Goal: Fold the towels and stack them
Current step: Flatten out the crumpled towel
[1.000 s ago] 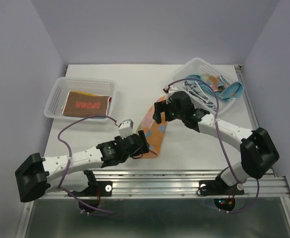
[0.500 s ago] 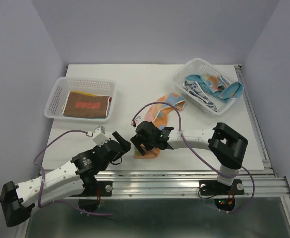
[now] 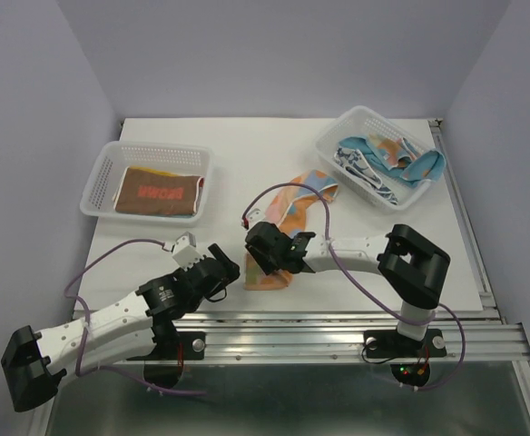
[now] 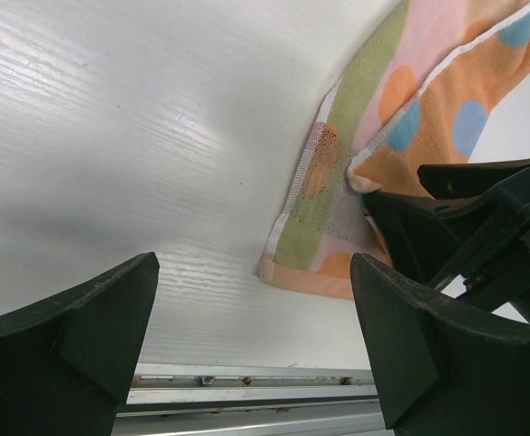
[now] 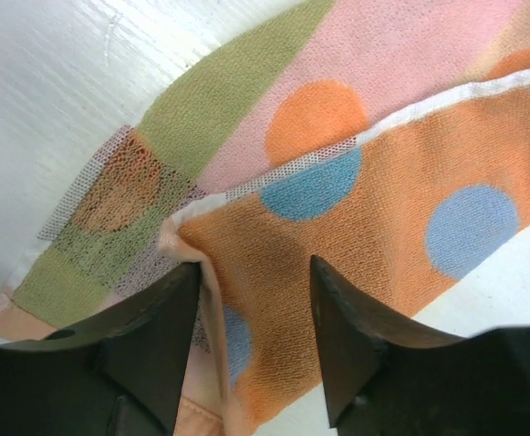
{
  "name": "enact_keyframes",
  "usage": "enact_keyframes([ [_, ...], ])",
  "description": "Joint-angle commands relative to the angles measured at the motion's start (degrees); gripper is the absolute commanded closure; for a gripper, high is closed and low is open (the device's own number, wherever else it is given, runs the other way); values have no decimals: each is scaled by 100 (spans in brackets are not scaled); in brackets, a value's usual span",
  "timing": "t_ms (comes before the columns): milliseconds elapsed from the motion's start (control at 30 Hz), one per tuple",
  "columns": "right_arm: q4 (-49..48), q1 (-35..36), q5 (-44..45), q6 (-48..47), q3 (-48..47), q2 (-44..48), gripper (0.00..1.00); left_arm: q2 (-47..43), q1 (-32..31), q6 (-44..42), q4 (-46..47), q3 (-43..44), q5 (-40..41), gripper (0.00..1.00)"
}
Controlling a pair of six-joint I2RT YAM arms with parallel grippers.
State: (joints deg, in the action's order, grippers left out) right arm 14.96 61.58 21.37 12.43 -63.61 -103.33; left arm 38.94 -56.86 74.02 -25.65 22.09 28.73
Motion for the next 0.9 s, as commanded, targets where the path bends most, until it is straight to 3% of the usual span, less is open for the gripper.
enact_keyframes([
  [0,-99,38,386,111,-265,-135,51,79,35,-37,60,6,142,1],
  [67,-125,38,369,146,-265,-144,63,96,35,-45,78,-3,142,1],
  [300,-555,38,-124,58,-29,32,87,176,35,-151,165,-29,19,1],
  [400,-696,38,60,504,208,373,98,272,35,-387,515,-64,-209,1],
  [500,-845,38,359,1006,665,830,99,465,35,-537,719,-55,-438,1],
  [700,-951,38,790,2963,2077,2402,99,1054,26,-748,1017,137,-711,1],
  [867,-1153,38,772,3907,2968,2923,99,1704,26,-959,1044,375,-1097,6],
])
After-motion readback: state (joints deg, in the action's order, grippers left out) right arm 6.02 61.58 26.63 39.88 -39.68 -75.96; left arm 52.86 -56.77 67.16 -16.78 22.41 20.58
